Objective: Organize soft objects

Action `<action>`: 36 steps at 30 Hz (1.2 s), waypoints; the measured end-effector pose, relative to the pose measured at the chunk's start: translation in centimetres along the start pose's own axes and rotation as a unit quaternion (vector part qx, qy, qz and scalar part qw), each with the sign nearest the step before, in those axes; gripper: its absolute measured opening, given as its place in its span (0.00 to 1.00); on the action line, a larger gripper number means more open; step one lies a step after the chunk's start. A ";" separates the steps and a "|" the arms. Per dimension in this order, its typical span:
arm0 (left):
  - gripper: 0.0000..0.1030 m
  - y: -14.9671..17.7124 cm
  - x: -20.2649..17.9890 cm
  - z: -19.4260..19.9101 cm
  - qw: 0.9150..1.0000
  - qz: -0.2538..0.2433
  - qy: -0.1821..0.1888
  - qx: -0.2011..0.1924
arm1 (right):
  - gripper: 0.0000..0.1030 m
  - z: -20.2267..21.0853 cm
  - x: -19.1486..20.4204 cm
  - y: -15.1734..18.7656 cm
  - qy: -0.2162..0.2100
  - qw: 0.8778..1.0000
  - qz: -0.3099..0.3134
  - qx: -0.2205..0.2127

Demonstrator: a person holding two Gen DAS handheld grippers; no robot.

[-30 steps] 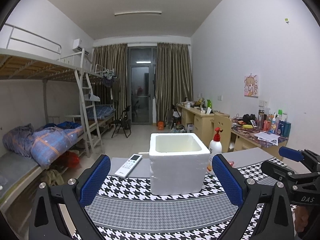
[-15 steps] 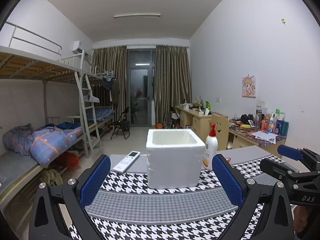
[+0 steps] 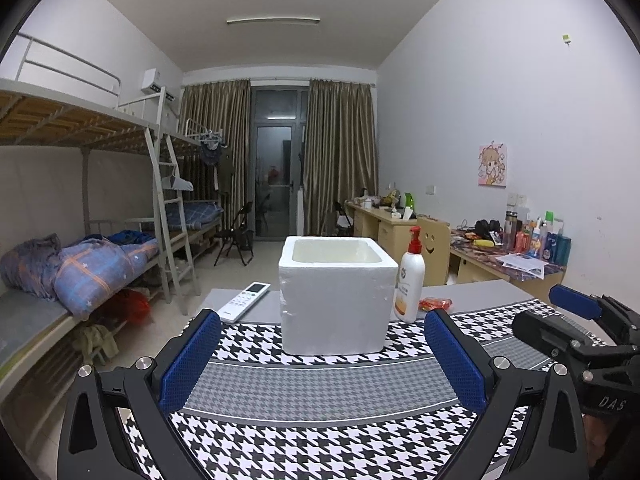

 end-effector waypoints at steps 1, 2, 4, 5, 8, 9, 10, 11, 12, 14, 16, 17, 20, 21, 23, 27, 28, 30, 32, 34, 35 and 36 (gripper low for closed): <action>0.99 0.1 0.0 0.1 1.000 -0.001 0.000 0.000 | 0.87 0.1 0.1 0.1 0.000 1.000 0.002 -0.001; 0.99 0.2 -0.1 0.1 1.000 -0.002 0.001 -0.001 | 0.87 0.2 0.2 0.2 -0.001 1.000 0.004 -0.003; 0.99 0.5 -0.3 0.2 1.000 -0.004 0.005 -0.003 | 0.87 0.4 0.3 0.3 0.001 1.000 0.006 -0.004; 0.99 0.6 -0.3 0.3 1.000 -0.004 0.007 -0.004 | 0.87 0.5 0.3 0.4 0.002 1.000 0.006 -0.005; 0.99 0.9 -0.5 0.3 1.000 -0.004 0.013 -0.003 | 0.87 0.4 0.2 0.8 0.002 1.000 0.003 -0.005; 0.99 1.0 -0.6 0.3 1.000 -0.005 0.013 -0.001 | 0.87 0.4 0.1 0.9 0.001 1.000 0.001 -0.004; 0.99 1.2 -0.6 0.3 1.000 -0.005 0.015 0.001 | 0.87 0.3 -0.1 0.9 0.001 1.000 -0.001 -0.002; 0.99 1.4 -0.7 0.3 1.000 -0.005 0.017 0.004 | 0.87 0.2 -0.1 0.9 0.000 1.000 -0.001 0.000; 0.99 1.5 -0.8 0.3 1.000 -0.003 0.019 0.006 | 0.87 0.2 -0.2 1.0 0.001 1.000 -0.001 0.000; 0.99 1.7 -0.9 0.3 1.000 -0.001 0.022 0.008 | 0.87 0.2 -0.4 1.1 0.002 1.000 -0.003 0.001; 0.99 1.9 -0.9 0.2 1.000 0.001 0.023 0.011 | 0.87 0.3 -0.6 1.2 0.002 1.000 -0.007 0.002; 0.99 2.0 -0.9 0.2 1.000 0.002 0.025 0.013 | 0.87 0.3 -0.7 1.3 0.002 1.000 -0.009 0.003; 0.99 2.3 -1.1 0.0 0.999 0.001 0.029 0.015 | 0.87 0.4 -1.0 1.6 0.005 1.000 -0.011 0.005; 0.99 2.4 -1.1 0.1 0.999 0.002 0.031 0.015 | 0.87 0.5 -1.1 1.7 0.005 1.000 -0.011 0.005; 0.99 2.4 -1.2 0.0 0.999 0.001 0.034 0.016 | 0.87 0.6 -1.2 1.8 0.007 1.000 -0.015 0.005; 0.99 2.2 -1.2 0.1 0.999 0.000 0.034 0.013 | 0.87 0.6 -1.7 1.9 0.010 1.000 -0.023 0.007; 0.99 2.2 -1.3 0.1 0.999 0.000 0.035 0.012 | 0.87 0.6 -1.7 1.9 0.011 1.000 -0.022 0.007; 0.99 2.2 -1.3 0.1 0.999 0.000 0.034 0.013 | 0.87 0.6 -1.8 2.0 0.011 1.000 -0.022 0.008; 0.99 2.2 -1.3 0.2 0.999 0.000 0.034 0.014 | 0.87 0.5 -1.8 2.0 0.012 1.000 -0.023 0.008; 0.99 2.2 -1.3 0.1 0.999 0.000 0.035 0.013 | 0.87 0.4 -1.7 2.0 0.012 1.000 -0.024 0.010; 0.99 2.2 -1.3 0.2 0.999 0.000 0.035 0.013 | 0.87 0.5 -1.7 1.9 0.010 1.000 -0.023 0.010; 0.99 2.3 -1.4 0.2 0.999 -0.001 0.034 0.012 | 0.87 0.5 -1.6 2.0 0.010 1.000 -0.022 0.010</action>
Point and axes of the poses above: each gripper's, at about its wrist camera, not at the fingertips, and z roughly against the way its jaws point, x to its left, y to its underside, the point moved 5 cm from there along -z, roughly the way its jaws point, and after that the axes turned 1 degree about -y, right-handed, at the moved point
